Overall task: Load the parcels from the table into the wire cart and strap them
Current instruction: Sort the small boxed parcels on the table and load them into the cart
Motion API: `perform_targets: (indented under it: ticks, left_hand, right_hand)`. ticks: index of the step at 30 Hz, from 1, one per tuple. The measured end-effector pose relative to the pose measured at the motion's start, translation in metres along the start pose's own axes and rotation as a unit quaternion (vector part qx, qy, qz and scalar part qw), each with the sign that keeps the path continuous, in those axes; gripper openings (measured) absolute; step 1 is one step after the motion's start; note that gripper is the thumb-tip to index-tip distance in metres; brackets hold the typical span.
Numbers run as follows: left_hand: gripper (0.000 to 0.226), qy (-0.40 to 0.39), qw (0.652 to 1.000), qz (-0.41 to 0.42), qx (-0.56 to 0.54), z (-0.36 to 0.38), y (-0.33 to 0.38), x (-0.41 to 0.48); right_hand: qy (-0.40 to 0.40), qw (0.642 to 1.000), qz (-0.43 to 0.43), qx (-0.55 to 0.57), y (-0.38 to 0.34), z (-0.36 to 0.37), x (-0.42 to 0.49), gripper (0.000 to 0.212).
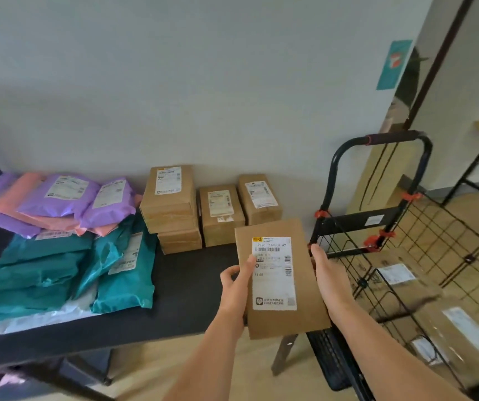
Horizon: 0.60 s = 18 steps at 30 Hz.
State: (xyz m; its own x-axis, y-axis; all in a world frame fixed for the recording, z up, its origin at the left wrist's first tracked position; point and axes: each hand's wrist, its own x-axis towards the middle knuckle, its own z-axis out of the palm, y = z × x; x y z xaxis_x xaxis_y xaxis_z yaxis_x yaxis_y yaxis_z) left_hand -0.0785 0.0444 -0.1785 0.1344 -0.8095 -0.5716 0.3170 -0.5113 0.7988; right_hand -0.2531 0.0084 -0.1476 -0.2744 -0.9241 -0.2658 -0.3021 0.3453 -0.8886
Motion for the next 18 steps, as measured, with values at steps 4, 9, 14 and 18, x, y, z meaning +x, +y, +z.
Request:
perform_targets:
  ticks: [4, 9, 14, 18]
  left_hand:
    - [0.061, 0.001, 1.0, 0.01, -0.021, 0.028, -0.024, -0.004]
    - [0.06, -0.02, 1.0, 0.014, -0.007, 0.085, -0.044, -0.015]
    - [0.062, -0.048, 0.999, 0.014, -0.009, 0.16, -0.074, -0.028]
    - [0.064, -0.054, 0.999, -0.006, -0.008, 0.226, -0.116, -0.048]
  right_hand:
    - [-0.075, 0.995, 0.058, -0.001, 0.031, -0.036, -0.009, 0.046]
    - [-0.124, 0.979, 0.113, 0.112, 0.066, -0.097, -0.016, 0.046]
    - [-0.122, 0.983, 0.077, 0.11, 0.095, -0.177, -0.011, 0.052]
    - [-0.109, 0.984, 0.091, 0.109, 0.131, -0.248, -0.002, 0.051]
